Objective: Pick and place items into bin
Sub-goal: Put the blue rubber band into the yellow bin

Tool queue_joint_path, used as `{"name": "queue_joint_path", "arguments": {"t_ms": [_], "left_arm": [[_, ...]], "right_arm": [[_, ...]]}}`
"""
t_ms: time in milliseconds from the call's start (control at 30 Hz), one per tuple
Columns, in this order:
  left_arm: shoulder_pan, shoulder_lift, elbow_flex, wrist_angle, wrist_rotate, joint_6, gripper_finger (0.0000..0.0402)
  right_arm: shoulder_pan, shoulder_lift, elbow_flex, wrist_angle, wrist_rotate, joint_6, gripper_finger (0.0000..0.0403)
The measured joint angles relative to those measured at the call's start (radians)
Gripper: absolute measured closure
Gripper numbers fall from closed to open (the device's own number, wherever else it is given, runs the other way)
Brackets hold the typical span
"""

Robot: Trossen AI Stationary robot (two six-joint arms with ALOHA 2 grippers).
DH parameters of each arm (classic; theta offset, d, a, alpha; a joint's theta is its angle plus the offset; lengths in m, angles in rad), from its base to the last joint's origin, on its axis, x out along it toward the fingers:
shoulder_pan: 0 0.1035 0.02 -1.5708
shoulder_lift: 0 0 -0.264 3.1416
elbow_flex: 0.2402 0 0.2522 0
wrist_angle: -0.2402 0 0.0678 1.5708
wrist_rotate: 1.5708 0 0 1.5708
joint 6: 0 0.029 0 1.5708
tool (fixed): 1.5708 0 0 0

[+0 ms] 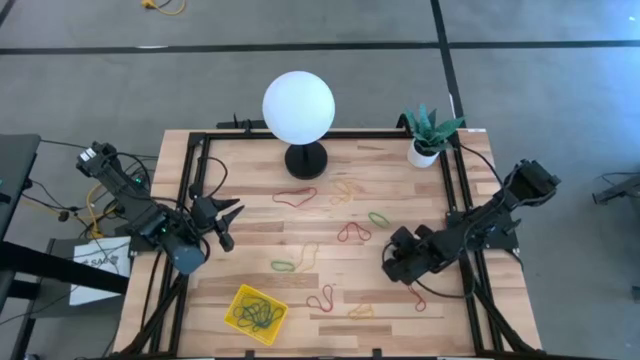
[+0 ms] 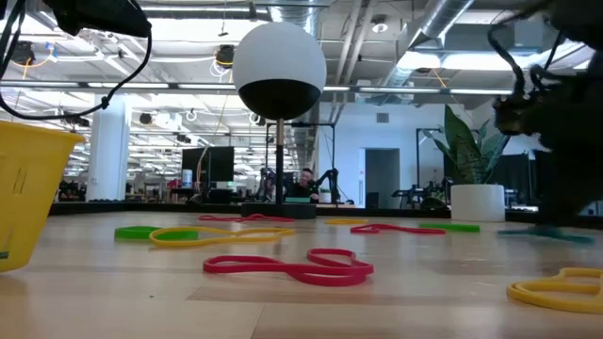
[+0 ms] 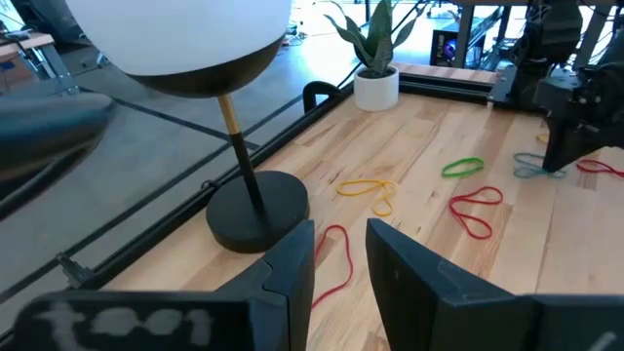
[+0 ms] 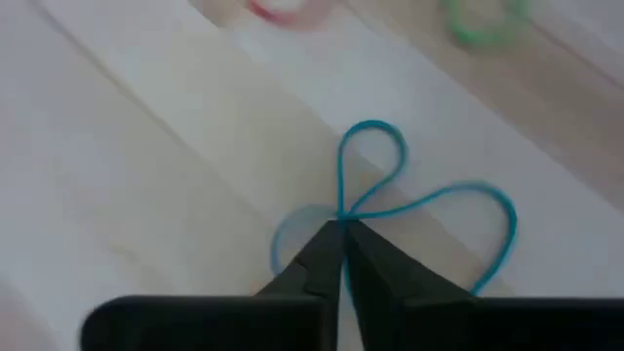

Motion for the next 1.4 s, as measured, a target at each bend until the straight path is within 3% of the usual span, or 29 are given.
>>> {"name": "queue_joint_path", "arguments": {"t_ms": [133,333,467,533,633,800,900,1067,1233,1400], "left_arm": [[0.000,0.000,0.000,0.000,0.000,-0.003,0.0315],[0.000,0.000,0.000,0.016,-0.012,-0.003,0.0315],[0.000,0.000,0.000,0.035,-0.052,-0.004,0.0315],[0.000,0.000,0.000,0.035,-0.065,-0.004,0.0315],[0.000,0.000,0.000,0.035,-0.065,-0.004,0.0315],[0.000,0.000,0.000,0.035,-0.065,-0.004,0.0315],[0.000,0.000,0.000,0.036,-0.065,-0.004,0.0315],[0.000,0.000,0.000,0.036,-0.056,-0.026,0.0315],[0.000,0.000,0.000,0.035,-0.018,-0.027,0.0315],[0.000,0.000,0.000,0.036,-0.010,-0.027,0.0315]], "right_arm": [[0.000,-0.004,0.044,0.213,0.095,-0.144,0.0395],[-0.010,0.009,0.186,0.664,0.140,-0.663,0.0400],[-0.041,0.100,0.293,0.982,0.136,-0.985,0.0401],[-0.059,0.178,0.366,1.051,0.131,-1.087,0.0402],[-0.094,0.327,0.513,1.059,0.084,-1.142,0.0402],[-0.130,0.579,0.786,0.992,-0.132,-1.198,0.0402],[-0.138,0.694,0.958,0.836,-0.200,-1.202,0.0402],[-0.151,0.855,1.200,0.525,-0.212,-1.202,0.0402],[-0.160,0.943,1.358,0.400,-0.248,-1.202,0.0402],[-0.171,1.022,1.438,0.384,-0.386,-1.181,0.0402]]}}
